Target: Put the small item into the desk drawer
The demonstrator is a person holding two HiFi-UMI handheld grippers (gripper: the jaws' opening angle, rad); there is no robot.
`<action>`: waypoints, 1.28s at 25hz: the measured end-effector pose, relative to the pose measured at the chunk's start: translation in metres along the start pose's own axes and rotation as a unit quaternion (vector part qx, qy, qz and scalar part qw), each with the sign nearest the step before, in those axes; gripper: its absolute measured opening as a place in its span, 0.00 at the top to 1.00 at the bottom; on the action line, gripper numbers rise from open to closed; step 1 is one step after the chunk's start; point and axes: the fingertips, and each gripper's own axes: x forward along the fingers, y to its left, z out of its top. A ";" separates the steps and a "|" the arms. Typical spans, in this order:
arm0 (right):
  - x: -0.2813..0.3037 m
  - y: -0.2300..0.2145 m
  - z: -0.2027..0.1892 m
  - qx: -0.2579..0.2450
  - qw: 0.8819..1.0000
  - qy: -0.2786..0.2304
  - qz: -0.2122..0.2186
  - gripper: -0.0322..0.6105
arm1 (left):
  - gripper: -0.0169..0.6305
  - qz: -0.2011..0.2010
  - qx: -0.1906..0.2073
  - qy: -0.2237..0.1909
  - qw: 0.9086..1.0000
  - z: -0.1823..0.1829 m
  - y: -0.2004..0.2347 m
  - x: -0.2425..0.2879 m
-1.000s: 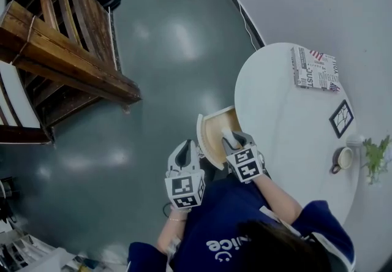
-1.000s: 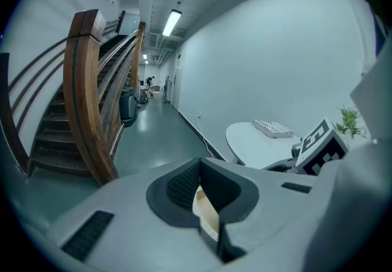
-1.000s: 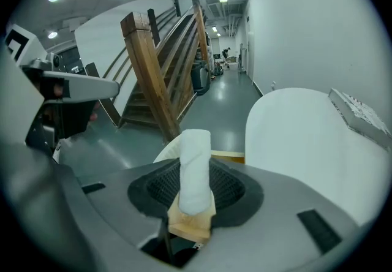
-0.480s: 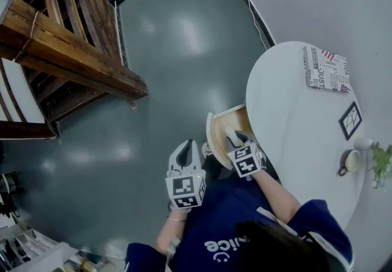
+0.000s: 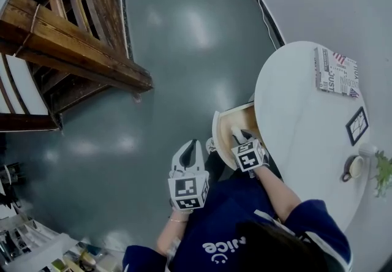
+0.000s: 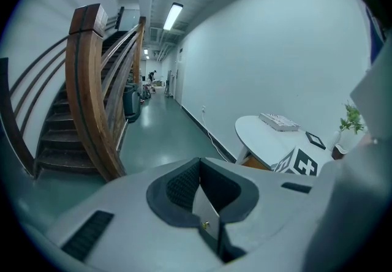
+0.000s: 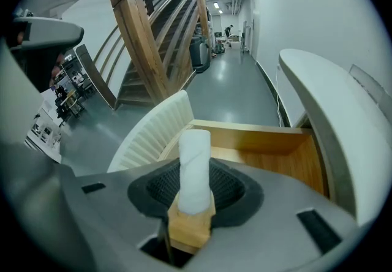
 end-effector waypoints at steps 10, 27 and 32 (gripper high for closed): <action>0.037 -0.001 -0.020 -0.038 0.998 0.048 0.010 0.73 | 0.97 0.003 0.006 0.028 1.000 -0.014 0.008 -0.002; 0.099 -0.016 -0.049 -0.099 0.988 0.118 0.020 0.73 | 0.97 -0.013 0.059 0.067 0.996 -0.024 -0.003 0.006; 0.107 -0.016 -0.066 -0.079 0.982 0.167 0.036 0.73 | 0.97 -0.008 0.055 0.076 0.996 -0.032 0.004 0.004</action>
